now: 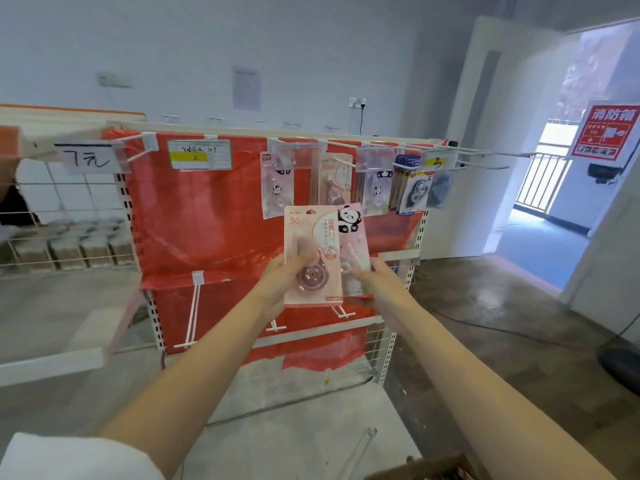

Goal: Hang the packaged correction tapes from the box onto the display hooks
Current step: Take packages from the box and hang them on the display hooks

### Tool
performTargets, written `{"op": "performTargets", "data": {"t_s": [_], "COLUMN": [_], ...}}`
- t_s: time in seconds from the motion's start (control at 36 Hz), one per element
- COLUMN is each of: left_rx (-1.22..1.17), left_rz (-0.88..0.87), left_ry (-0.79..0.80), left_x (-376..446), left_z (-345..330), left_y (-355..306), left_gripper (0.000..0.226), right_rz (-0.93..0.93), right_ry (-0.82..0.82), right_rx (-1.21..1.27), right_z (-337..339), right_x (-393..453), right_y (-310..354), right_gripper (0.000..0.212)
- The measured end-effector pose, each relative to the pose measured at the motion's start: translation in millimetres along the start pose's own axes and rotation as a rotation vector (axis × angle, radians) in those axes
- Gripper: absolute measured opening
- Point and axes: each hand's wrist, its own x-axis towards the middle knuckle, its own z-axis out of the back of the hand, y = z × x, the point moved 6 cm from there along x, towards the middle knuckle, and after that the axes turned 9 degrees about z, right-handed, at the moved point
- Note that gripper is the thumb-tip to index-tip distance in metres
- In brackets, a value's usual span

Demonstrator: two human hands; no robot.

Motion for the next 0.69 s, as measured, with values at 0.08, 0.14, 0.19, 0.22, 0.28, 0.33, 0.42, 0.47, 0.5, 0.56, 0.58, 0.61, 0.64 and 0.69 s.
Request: {"op": "performTargets", "data": {"t_s": [0.08,0.14,0.19,0.22,0.28,0.33,0.42,0.47,0.5,0.56,0.58,0.61,0.64,0.69], "left_rx": [-0.028,-0.052,-0.014,0.006,0.031,0.062,0.035,0.031,0.062,0.139,0.172,0.19,0.194,0.163], "left_rz": [0.023,0.038,0.03,0.03,0.023,0.011,0.008,-0.025,-0.055,-0.103,-0.108,-0.111,-0.105,-0.091], "left_ry": [0.017,0.028,0.002,-0.015,-0.046,-0.065,-0.09,-0.138,-0.172,-0.254,-0.289,-0.322,-0.346,-0.35], "left_x": [-1.1,-2.0,-1.6,-2.3,-2.6,-2.3,0.0,1.3,2.5,5.6,5.3,5.1,5.3,6.0], "left_z": [-8.7,-11.4,-8.2,-6.2,-1.7,-0.4,2.8,11.9,17.8,31.2,36.5,41.8,47.2,53.0], "left_y": [7.7,10.6,10.9,10.0,5.8,-0.6,-7.9,-12.3,-14.0,-16.0,-17.2,-18.5,-19.0,-20.5], "left_gripper": [0.035,0.033,0.036,0.032,0.028,0.031,0.029,0.024,0.018,0.019,0.03,0.04,0.052,0.072], "right_rz": [-0.035,0.026,0.12,0.138,0.16,0.162,0.153,0.151,0.158,0.161,0.155,0.151,0.144,0.162], "right_ry": [0.045,0.136,0.221,0.253,0.281,0.281,0.299,0.305,0.295,0.247,0.216,0.191,0.17,0.154], "right_rx": [0.1,0.095,0.059,0.059,0.041,0.033,0.008,-0.014,-0.027,-0.041,-0.034,-0.021,-0.004,0.013], "right_z": [-23.3,-38.4,-48.1,-50.7,-51.9,-51.9,-51.2,-49.0,-45.9,-37.6,-32.2,-26.7,-21.2,-12.1], "right_x": [-7.6,-8.5,-12.8,-12.5,-10.5,-6.8,-1.8,3.2,8.5,18.9,24.0,29.6,33.5,41.9], "right_y": [4.3,10.1,21.4,22.5,20.8,17.2,16.1,17.4,16.1,17.0,18.3,19.2,22.5,32.0], "right_gripper": [0.042,0.049,0.03,0.023,0.028,0.027,0.02,0.023,0.026,0.032,0.035,0.038,0.038,0.032]}}
